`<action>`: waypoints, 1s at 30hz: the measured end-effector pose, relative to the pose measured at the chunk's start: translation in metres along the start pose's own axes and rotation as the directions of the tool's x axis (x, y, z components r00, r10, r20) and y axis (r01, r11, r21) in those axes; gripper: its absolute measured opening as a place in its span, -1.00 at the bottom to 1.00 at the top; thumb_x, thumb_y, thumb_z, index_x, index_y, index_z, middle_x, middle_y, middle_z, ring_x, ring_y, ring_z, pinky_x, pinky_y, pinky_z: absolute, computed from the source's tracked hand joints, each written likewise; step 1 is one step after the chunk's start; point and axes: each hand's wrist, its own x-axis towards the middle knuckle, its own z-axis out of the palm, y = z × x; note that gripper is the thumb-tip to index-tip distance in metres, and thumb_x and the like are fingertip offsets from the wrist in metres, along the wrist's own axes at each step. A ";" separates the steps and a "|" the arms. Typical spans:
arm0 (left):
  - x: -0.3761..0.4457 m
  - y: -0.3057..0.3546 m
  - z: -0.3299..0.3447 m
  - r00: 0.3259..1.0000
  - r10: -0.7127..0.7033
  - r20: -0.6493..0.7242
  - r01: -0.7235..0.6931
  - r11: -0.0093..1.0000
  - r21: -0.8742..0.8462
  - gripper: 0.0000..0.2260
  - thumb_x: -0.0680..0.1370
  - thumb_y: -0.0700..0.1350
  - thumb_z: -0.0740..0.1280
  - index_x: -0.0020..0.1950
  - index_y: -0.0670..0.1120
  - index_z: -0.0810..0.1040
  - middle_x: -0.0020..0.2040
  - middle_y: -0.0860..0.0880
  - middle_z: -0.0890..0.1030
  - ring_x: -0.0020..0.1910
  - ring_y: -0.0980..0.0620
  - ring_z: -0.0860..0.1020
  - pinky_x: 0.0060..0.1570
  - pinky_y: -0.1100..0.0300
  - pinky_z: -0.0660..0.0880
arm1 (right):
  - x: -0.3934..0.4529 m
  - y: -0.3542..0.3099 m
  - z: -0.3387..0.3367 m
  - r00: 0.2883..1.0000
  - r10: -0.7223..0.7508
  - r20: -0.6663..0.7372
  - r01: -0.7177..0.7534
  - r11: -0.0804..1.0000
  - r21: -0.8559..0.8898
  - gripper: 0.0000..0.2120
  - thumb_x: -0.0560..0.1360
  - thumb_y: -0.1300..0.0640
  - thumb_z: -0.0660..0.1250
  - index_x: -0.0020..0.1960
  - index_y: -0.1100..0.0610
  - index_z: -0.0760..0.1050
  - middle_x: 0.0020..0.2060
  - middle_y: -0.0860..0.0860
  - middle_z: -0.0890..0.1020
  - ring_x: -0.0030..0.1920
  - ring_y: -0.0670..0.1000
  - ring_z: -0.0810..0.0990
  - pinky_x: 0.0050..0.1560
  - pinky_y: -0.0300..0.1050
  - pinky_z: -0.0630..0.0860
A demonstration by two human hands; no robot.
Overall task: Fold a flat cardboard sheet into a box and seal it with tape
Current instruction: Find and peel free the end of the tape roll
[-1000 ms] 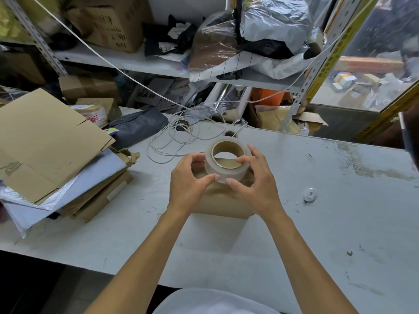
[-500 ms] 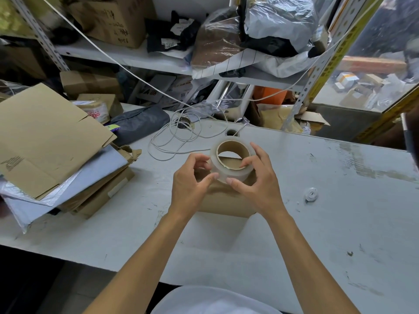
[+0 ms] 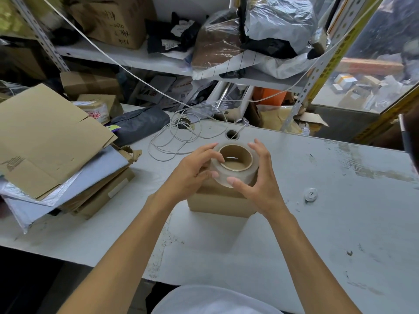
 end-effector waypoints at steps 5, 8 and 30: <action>0.001 0.015 0.005 0.989 -0.144 -0.044 0.126 0.949 -0.289 -0.84 0.48 0.03 0.39 0.04 0.12 0.52 0.25 0.17 0.50 -0.04 0.13 0.60 -0.01 0.29 0.51 | 0.002 -0.017 -0.003 0.992 -0.085 -0.091 0.091 0.994 0.064 -0.06 0.28 -0.22 0.52 0.49 -0.30 0.03 0.56 -0.06 0.05 0.55 -0.14 0.08 0.44 -0.35 0.16; 0.000 0.026 0.005 0.985 -0.164 -0.051 0.124 0.885 -0.449 -0.75 0.54 0.07 0.39 0.10 -0.04 0.48 0.04 0.18 0.66 -0.12 0.08 0.65 -0.09 0.24 0.56 | 0.003 -0.022 -0.003 0.985 -0.127 -0.114 0.135 0.989 0.067 -0.03 0.29 -0.17 0.55 0.53 -0.16 0.07 0.56 -0.04 0.03 0.56 -0.03 0.10 0.48 0.03 0.26; -0.018 0.050 0.023 0.834 -0.048 -0.550 0.054 0.999 -0.006 -0.63 0.50 -0.24 0.47 0.30 -0.12 0.60 0.19 0.04 0.63 0.17 0.12 0.60 0.19 0.17 0.57 | -0.004 -0.025 0.003 0.962 -0.248 -0.114 0.213 0.943 -0.256 -0.66 0.50 -0.10 0.38 0.04 0.19 0.60 0.03 -0.02 0.63 0.34 0.03 0.40 0.30 -0.24 0.31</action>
